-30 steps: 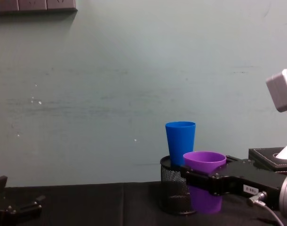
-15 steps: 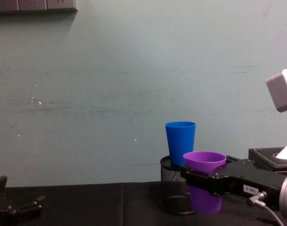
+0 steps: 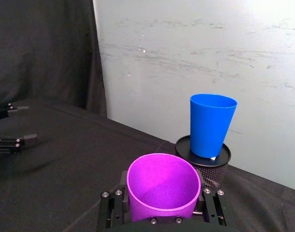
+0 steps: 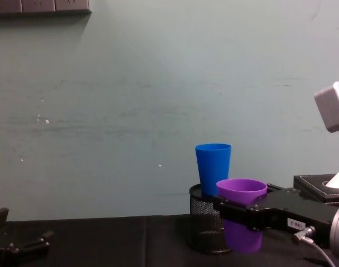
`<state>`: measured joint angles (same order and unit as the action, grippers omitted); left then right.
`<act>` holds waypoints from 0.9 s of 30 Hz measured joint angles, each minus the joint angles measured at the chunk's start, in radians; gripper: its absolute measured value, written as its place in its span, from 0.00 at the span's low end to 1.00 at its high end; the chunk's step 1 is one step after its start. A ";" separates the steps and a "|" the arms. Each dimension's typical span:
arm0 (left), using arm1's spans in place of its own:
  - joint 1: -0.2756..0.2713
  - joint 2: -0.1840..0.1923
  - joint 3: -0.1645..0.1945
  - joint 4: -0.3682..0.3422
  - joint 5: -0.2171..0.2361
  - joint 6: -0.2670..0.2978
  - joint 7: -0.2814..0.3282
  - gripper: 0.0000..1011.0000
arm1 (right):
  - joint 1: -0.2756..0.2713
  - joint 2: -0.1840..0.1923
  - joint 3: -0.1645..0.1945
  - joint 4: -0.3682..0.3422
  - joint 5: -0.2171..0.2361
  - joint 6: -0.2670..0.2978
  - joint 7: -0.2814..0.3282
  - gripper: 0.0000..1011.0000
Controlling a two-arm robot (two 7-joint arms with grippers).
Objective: Pick up one cup with a gripper and tap it against the other cup.
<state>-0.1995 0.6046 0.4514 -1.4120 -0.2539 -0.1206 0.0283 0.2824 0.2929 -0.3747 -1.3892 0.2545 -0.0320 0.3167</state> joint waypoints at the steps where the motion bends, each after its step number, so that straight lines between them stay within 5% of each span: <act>1: 0.000 0.000 0.000 0.000 0.000 0.000 0.000 0.99 | 0.000 0.000 0.000 0.000 0.000 0.000 0.000 0.74; 27: 0.000 0.000 0.000 0.000 0.000 0.000 0.000 0.99 | 0.000 0.000 0.000 0.000 0.000 0.000 0.000 0.74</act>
<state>-0.1995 0.6047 0.4514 -1.4120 -0.2539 -0.1206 0.0283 0.2824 0.2929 -0.3747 -1.3892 0.2545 -0.0321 0.3167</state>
